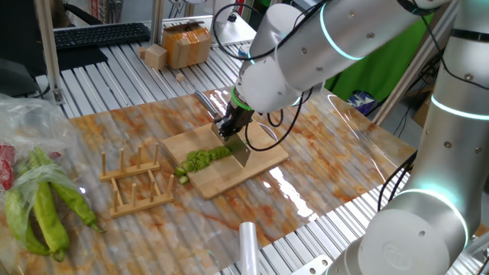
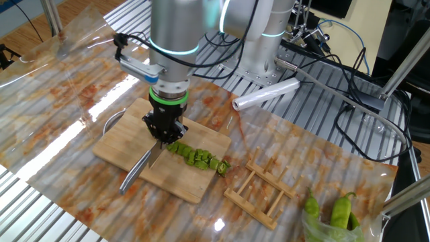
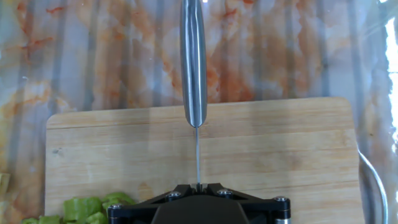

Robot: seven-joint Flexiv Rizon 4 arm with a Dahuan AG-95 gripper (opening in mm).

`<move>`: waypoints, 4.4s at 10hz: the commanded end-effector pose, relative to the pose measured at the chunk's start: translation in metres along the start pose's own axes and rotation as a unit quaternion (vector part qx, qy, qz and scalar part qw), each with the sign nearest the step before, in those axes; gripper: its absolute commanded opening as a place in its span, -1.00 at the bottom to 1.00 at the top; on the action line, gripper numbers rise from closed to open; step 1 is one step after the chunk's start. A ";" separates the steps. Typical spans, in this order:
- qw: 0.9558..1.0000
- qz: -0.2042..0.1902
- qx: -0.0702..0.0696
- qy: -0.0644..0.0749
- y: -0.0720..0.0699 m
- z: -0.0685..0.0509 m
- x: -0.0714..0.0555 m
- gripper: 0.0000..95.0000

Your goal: Chop the chili peppers

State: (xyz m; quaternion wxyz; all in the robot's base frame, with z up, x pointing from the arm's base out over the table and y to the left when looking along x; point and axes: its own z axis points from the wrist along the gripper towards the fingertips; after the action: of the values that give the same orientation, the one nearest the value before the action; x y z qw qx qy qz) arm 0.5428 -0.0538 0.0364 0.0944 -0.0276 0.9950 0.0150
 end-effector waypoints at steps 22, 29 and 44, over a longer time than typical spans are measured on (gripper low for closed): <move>0.999 0.013 0.001 -0.034 0.018 -0.003 -0.009 -1.00; 0.999 0.014 0.002 -0.048 0.020 0.002 0.001 -1.00; 1.000 0.019 -0.006 0.015 0.020 -0.015 -0.006 -1.00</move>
State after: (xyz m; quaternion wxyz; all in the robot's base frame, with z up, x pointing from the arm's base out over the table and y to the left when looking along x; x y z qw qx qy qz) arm 0.5483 -0.0380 0.0472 0.0895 -0.0080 0.9959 0.0122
